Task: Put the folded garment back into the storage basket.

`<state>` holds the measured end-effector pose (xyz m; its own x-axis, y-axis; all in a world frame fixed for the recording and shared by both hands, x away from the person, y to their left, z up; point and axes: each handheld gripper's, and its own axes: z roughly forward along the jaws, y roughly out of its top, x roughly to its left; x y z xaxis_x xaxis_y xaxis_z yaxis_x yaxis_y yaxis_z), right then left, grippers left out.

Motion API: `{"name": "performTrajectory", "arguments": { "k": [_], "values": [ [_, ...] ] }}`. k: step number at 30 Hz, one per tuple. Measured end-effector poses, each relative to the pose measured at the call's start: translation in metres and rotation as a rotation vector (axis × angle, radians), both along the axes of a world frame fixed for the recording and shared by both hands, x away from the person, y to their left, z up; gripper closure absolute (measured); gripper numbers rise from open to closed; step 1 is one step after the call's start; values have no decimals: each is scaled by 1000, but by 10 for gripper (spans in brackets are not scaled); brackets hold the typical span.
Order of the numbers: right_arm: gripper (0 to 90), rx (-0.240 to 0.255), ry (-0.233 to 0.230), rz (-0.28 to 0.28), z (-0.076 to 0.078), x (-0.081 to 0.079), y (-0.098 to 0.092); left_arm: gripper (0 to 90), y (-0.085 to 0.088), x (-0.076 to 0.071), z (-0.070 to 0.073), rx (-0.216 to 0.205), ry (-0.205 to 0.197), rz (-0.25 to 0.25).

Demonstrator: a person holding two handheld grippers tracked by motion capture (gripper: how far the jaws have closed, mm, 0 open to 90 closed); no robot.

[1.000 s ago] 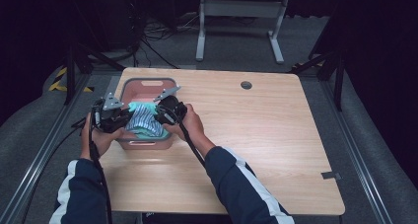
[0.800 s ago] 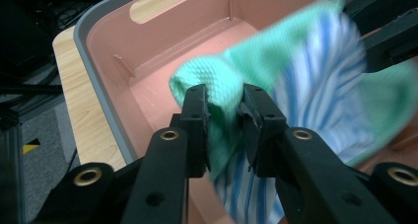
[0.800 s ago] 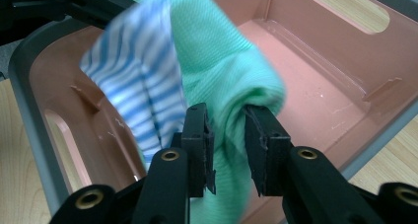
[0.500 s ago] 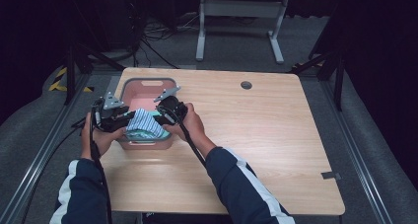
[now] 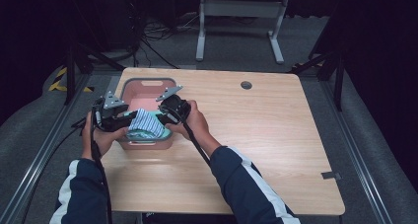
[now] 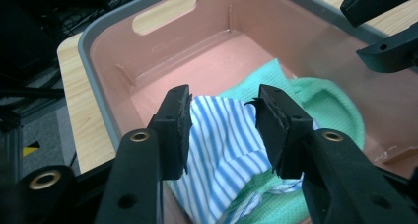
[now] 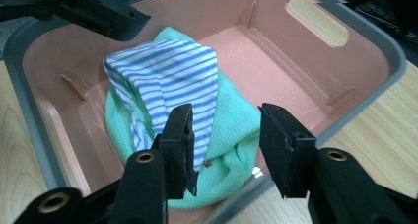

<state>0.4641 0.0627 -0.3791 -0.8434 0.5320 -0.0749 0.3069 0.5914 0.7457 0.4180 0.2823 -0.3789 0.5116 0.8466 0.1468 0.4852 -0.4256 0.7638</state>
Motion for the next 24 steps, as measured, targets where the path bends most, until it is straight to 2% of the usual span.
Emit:
{"name": "performTrajectory", "arguments": {
  "k": [6,11,18,21,22,24],
  "values": [
    [531,-30,-16,-11,7,-1,-13,481,-13,-8,7,22,-20,0],
    [491,-48,-36,-24,12,-5,-22,446,-25,-16,9,3,-29,-33],
    [441,-75,-53,-41,15,-8,-34,390,-37,-25,12,-33,-37,-48],
    [424,-89,-55,-44,15,-11,-39,355,-44,-30,12,-28,-38,-67],
    [423,-93,-58,-42,15,-12,-40,349,-46,-31,12,-14,-42,-74],
    [419,-103,-74,-39,15,-14,-44,337,-51,-34,11,-23,-37,-84]
  ]
}}
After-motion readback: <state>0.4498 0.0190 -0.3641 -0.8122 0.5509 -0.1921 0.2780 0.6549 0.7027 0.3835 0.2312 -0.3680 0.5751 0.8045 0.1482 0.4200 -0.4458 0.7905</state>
